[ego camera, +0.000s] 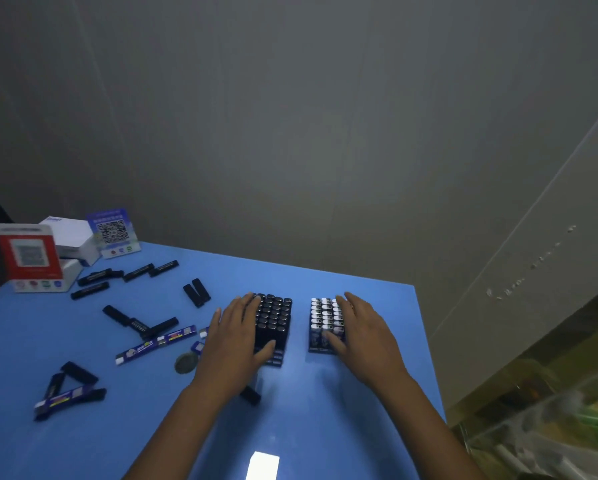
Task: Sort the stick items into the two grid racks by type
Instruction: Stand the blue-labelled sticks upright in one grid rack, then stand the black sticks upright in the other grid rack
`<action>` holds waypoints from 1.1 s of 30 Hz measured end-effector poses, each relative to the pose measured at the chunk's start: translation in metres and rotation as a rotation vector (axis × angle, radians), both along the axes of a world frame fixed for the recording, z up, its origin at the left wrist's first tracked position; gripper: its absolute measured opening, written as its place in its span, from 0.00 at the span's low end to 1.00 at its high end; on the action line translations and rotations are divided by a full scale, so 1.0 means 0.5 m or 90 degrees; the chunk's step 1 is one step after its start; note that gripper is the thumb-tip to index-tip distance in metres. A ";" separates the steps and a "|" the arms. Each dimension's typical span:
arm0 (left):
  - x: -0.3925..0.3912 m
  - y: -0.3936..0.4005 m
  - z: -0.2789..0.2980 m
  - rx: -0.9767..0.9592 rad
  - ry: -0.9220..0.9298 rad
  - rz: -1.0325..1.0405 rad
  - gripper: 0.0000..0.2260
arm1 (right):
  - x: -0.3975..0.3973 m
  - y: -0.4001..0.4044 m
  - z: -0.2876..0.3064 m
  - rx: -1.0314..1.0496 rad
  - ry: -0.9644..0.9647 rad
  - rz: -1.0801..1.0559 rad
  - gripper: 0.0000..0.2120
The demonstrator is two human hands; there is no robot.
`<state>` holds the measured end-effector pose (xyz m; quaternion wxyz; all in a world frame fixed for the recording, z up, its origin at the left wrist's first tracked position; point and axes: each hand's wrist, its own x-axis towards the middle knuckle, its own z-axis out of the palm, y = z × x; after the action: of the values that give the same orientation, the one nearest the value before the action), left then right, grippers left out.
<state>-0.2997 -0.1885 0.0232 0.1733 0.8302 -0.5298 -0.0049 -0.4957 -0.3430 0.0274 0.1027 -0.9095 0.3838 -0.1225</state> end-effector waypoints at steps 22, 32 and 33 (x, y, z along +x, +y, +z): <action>0.243 0.547 0.027 -0.002 0.057 0.080 0.37 | 0.275 0.466 0.047 0.017 -0.007 0.104 0.40; 0.344 0.617 -0.030 0.043 0.112 0.161 0.37 | 0.416 0.509 0.033 0.054 0.015 0.157 0.39; 0.349 0.616 -0.039 0.046 0.125 0.168 0.37 | 0.428 0.507 0.030 0.054 0.019 0.164 0.39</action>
<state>-0.1251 0.1196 0.0038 0.1929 0.8940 -0.3960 -0.0820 -0.2817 -0.0894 0.0422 0.1503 -0.9477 0.2705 -0.0784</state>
